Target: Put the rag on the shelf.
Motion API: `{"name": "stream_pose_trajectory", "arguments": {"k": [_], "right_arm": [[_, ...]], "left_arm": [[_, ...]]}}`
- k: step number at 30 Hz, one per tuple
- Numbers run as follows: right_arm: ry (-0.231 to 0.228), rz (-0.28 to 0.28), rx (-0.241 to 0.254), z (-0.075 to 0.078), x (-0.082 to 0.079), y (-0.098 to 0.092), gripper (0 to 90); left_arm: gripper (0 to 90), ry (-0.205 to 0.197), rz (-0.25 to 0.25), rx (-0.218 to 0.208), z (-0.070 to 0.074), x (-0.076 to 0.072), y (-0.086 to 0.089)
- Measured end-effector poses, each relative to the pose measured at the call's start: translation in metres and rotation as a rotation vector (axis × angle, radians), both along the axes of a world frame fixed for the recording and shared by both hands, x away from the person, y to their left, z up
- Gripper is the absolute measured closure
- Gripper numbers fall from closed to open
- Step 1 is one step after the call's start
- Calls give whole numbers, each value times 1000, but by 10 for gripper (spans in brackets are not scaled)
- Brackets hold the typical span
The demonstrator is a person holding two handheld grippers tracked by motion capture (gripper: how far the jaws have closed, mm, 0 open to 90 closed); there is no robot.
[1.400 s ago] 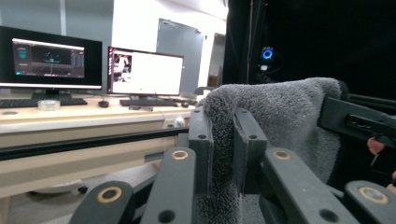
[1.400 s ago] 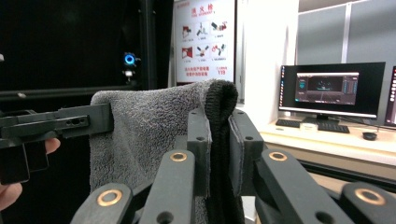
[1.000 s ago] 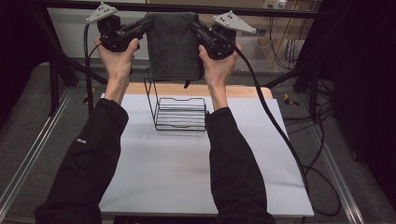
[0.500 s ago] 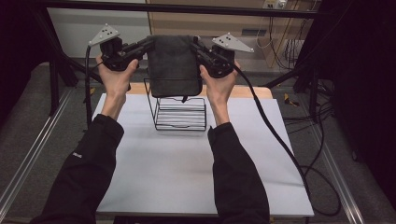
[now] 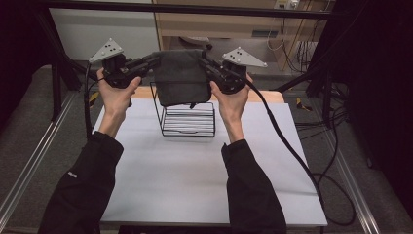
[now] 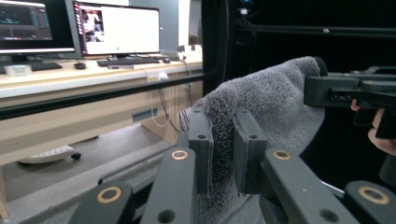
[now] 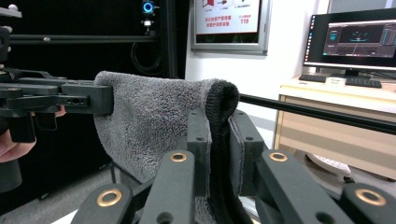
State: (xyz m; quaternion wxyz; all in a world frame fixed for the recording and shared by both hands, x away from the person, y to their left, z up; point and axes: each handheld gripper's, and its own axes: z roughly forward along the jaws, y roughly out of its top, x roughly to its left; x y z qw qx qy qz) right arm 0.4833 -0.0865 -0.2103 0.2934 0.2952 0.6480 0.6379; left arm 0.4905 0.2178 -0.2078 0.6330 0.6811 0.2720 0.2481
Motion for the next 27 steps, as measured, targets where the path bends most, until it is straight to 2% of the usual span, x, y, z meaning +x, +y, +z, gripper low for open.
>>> {"name": "stream_pose_trajectory", "arguments": {"k": [8,13,16,19,22,25,27], "right_arm": [[19,31,-23,-10,-9,-4,807],[28,53,-47,-13,-16,-6,805],[41,64,-51,-15,-19,-8,804],[53,74,-49,-19,-22,-9,802],[55,81,-55,-22,-24,-9,801],[57,85,-61,-24,-27,-8,801],[53,84,-69,-25,-28,-8,800]], "left_arm": [[787,2,-8,47,-8,-12,-1],[776,15,-11,56,-13,-21,-1],[768,39,-11,61,-16,-26,-1],[761,62,-6,88,-16,-32,-1],[733,110,-9,103,-14,-37,0],[697,151,-9,92,-9,-43,4],[689,154,-6,77,-4,-46,8]]}}
